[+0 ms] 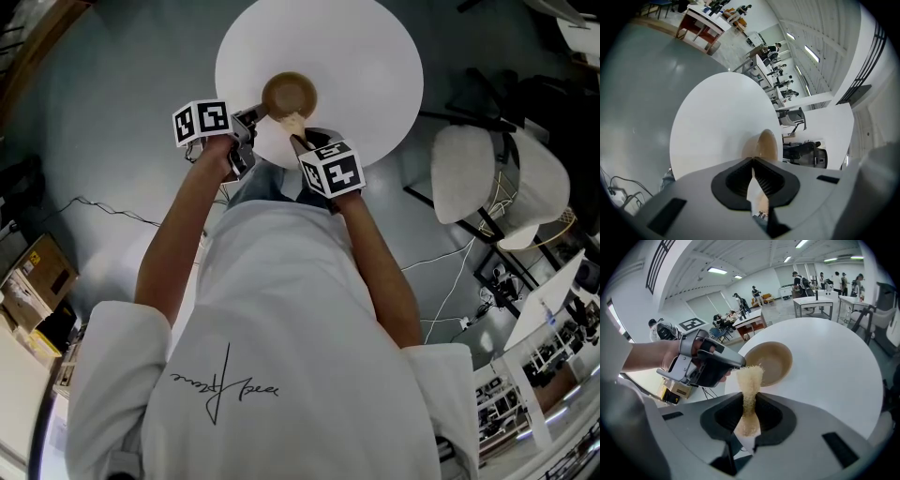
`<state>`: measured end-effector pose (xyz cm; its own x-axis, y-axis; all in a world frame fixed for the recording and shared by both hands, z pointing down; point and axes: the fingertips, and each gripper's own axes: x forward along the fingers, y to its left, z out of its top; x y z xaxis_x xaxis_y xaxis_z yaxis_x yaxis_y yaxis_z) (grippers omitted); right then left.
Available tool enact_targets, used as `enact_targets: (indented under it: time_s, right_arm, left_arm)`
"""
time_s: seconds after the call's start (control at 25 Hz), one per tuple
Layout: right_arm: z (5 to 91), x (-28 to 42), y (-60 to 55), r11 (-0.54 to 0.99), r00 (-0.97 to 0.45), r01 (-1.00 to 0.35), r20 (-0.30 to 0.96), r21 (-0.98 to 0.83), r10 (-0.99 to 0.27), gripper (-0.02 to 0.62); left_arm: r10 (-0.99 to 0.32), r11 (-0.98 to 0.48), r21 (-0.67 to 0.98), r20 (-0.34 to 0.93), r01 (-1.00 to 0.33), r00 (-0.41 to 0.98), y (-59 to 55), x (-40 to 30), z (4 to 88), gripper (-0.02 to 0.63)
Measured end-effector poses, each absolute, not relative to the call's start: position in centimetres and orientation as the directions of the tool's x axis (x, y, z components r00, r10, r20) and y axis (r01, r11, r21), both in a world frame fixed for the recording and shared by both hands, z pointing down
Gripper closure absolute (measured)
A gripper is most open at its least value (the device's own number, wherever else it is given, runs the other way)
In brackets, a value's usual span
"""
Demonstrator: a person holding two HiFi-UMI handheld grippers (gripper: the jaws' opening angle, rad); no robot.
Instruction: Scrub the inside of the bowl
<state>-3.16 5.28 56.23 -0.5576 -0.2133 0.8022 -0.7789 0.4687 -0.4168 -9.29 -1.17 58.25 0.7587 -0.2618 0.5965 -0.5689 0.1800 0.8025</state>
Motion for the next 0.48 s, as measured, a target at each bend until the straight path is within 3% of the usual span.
enact_targets:
  time_s: [0.48]
  right_arm:
    - [56.74,-2.13,4.67,0.461,-0.567,-0.774,0.8,-0.434,-0.199,0.512]
  left_arm:
    - [-0.278,0.218,0.815,0.579,-0.537,0.766,-1.06,-9.22,58.61,0.586]
